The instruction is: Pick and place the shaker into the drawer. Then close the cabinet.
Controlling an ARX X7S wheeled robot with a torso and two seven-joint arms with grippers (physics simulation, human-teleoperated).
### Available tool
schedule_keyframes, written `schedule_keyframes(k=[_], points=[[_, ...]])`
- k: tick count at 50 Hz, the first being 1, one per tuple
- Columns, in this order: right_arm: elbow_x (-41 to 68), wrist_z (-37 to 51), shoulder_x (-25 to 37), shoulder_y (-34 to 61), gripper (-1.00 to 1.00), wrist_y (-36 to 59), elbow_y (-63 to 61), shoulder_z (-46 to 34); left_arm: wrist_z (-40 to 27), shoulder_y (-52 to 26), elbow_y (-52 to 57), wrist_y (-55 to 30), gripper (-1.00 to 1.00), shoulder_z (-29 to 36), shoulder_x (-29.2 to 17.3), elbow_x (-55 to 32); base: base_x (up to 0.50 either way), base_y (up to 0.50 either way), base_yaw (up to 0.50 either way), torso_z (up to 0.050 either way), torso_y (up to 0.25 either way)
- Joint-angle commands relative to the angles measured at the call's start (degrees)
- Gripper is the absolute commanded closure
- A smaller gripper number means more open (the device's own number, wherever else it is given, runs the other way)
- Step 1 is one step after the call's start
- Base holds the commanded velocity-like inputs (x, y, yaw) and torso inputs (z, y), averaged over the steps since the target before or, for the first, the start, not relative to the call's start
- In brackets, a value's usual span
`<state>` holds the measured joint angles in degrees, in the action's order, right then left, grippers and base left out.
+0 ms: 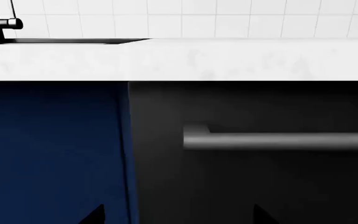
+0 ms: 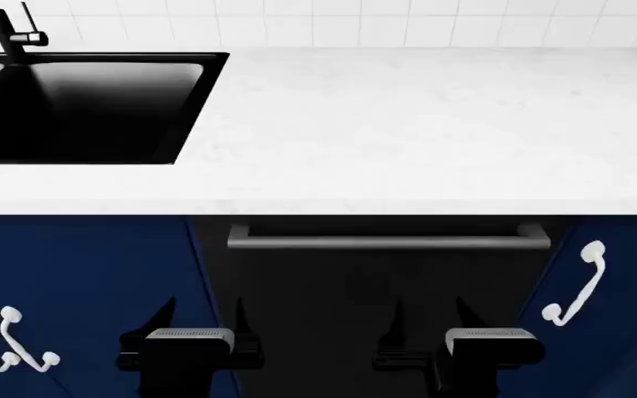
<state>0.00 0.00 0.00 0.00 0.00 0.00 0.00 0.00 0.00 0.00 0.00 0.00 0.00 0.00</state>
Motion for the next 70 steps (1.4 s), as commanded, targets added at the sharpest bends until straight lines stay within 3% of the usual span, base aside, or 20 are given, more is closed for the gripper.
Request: schedule_keyframes(k=[1, 6, 26, 29, 31, 34, 36, 37, 39, 41, 43, 46, 47, 48, 50, 52, 54, 56, 60, 70], points=[[0.60, 1.23, 0.93, -0.14, -1.00, -0.17, -0.25, -1.18, -0.89, 0.32, -1.88, 2.34, -1.00, 2.25, -1.33, 1.21, 0.00, 0.00, 0.00, 0.000, 0.000], [-0.35, 2.82, 2.20, -0.84, -1.00, 0.80, -1.41, -2.98, -1.52, 1.31, -3.53, 3.90, -1.00, 5.17, -2.79, 3.62, 0.00, 0.46, 0.00, 0.000, 0.000], [3.51, 3.97, 3.99, 0.17, -1.00, 3.83, -0.41, -4.48, -2.93, -0.48, -5.64, 0.38, -1.00, 4.80, -3.47, -2.65, 0.00, 0.47, 0.00, 0.000, 0.000], [4.72, 6.33, 5.54, 6.02, -1.00, 28.45, -10.06, -2.76, -3.78, -5.41, 1.90, -10.53, -1.00, 4.84, -3.32, -3.88, 0.00, 0.00, 0.00, 0.000, 0.000], [7.10, 5.41, 9.32, 16.19, -1.00, 45.64, -21.55, 0.14, -4.73, -14.45, 11.19, -23.98, -1.00, 4.58, -2.90, -5.64, 0.00, 0.00, 0.00, 0.000, 0.000], [11.62, 3.10, 16.16, 40.12, -1.00, 71.42, -30.47, 4.62, -8.11, -37.42, 19.62, -46.81, -1.00, 2.08, -1.41, -9.46, 0.00, 0.00, 0.00, 0.000, 0.000], [13.06, 0.99, 21.02, 57.30, -1.00, 86.45, -25.61, 1.61, -11.35, -54.61, 17.70, -57.84, -1.00, 0.59, -0.42, -11.81, 0.00, 0.00, 0.00, 0.000, 0.000], [13.29, -0.15, 22.88, 65.90, -1.00, 88.21, -20.35, -1.58, -13.12, -63.21, 14.77, -60.62, -1.00, 0.49, -0.26, -13.24, 0.00, 0.00, 0.00, 0.000, 0.000], [12.99, -3.25, 25.38, 83.09, -1.00, 85.84, -8.05, -9.83, -17.06, -79.07, 6.42, -61.85, -1.00, 0.46, -0.17, -17.16, 0.00, 0.00, 0.00, 0.000, 0.000], [11.97, -6.59, 25.70, 100.28, -1.00, 80.34, 3.78, -16.49, -18.62, -89.20, -2.52, -59.43, -1.00, 1.53, -0.26, -18.86, 0.00, 0.00, 0.00, 0.000, 0.000], [10.07, -11.18, 24.47, 116.57, -1.00, 72.75, 18.08, -23.67, -18.91, -99.06, -14.75, -53.71, -1.00, 3.12, -0.28, -19.23, 0.00, 0.00, 0.00, 0.000, 0.000], [6.69, -17.42, 20.10, 130.59, -1.00, 59.62, 40.71, -31.14, -16.82, -112.02, -36.45, -42.05, -1.00, 6.75, -0.21, -18.78, 0.00, 0.00, 0.00, 0.000, 0.000], [3.81, -19.94, 17.56, 134.94, -1.00, 54.35, 49.30, -31.72, -15.85, -117.11, -45.05, -36.57, -1.00, 8.86, -0.11, -19.38, 0.00, 0.00, 0.00, 0.000, 0.000], [-4.78, -24.67, 15.15, 134.99, -1.00, 53.09, 52.68, -25.07, -15.03, -122.24, -53.64, -30.68, -1.00, 12.18, -0.05, -21.58, 0.00, 0.00, 0.00, 0.000, 0.000], [-21.97, -32.57, 10.73, 135.00, -1.00, 50.17, 53.19, -10.30, -13.97, -130.97, -70.83, -21.38, -1.00, 24.97, -0.01, -32.70, 0.00, 0.00, 0.00, 0.000, 0.000], [-36.31, -36.15, 8.78, 135.00, -1.00, 48.58, 51.98, -4.36, -14.67, -134.22, -74.96, -19.98, -1.00, 31.25, -0.01, -39.07, 0.00, 0.00, 0.00, 0.000, 0.000], [-39.41, -37.91, 7.97, 135.00, -1.00, 47.48, 50.83, -2.97, -14.67, -134.99, -74.33, -20.57, -1.00, 27.74, -0.02, -35.37, 0.00, 0.00, 0.00, 0.000, 0.000], [-40.47, -39.09, 7.50, 135.00, -1.00, 46.95, 49.99, -2.62, -14.55, -135.00, -71.74, -22.81, -1.00, 20.62, -0.02, -28.75, 0.00, 0.00, 0.00, 0.000, 0.000], [-41.46, -41.06, 6.59, 135.00, -1.00, 46.30, 49.01, -2.50, -15.59, -135.00, -69.45, -25.16, -1.00, 15.53, -0.01, -25.16, 0.00, 0.00, 0.00, 0.000, 0.000], [-43.03, -44.19, 5.62, 135.00, -1.00, 46.29, 48.10, -2.36, -15.51, -135.00, -66.50, -27.96, -1.00, 13.31, -0.01, -22.88, 0.00, 0.00, 0.00, 0.023, 0.041]])
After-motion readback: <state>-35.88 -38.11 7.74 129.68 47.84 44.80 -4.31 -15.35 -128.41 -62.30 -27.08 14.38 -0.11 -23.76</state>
